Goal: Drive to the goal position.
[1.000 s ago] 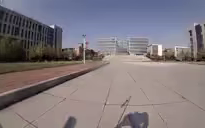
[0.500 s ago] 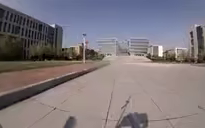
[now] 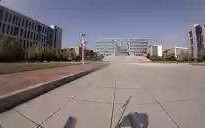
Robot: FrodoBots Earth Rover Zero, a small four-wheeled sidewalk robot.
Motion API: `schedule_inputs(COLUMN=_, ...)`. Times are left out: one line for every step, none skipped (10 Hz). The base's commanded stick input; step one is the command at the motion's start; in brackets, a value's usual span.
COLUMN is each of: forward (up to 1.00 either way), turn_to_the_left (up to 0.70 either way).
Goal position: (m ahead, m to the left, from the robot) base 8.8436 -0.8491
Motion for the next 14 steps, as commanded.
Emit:
schedule_inputs(forward=0.7, turn_to_the_left=0.0)
schedule_inputs(forward=0.7, turn_to_the_left=0.0)
schedule_inputs(forward=0.7, turn_to_the_left=0.0)
schedule_inputs(forward=0.7, turn_to_the_left=0.0)
schedule_inputs(forward=0.7, turn_to_the_left=0.0)
schedule_inputs(forward=0.7, turn_to_the_left=0.0)
schedule_inputs(forward=0.7, turn_to_the_left=0.0)
schedule_inputs(forward=0.7, turn_to_the_left=0.0)
schedule_inputs(forward=0.7, turn_to_the_left=0.0)
schedule_inputs(forward=0.7, turn_to_the_left=0.0)
schedule_inputs(forward=0.7, turn_to_the_left=0.0)
schedule_inputs(forward=0.7, turn_to_the_left=0.0)
schedule_inputs(forward=0.7, turn_to_the_left=0.0)
schedule_inputs(forward=0.7, turn_to_the_left=0.0)
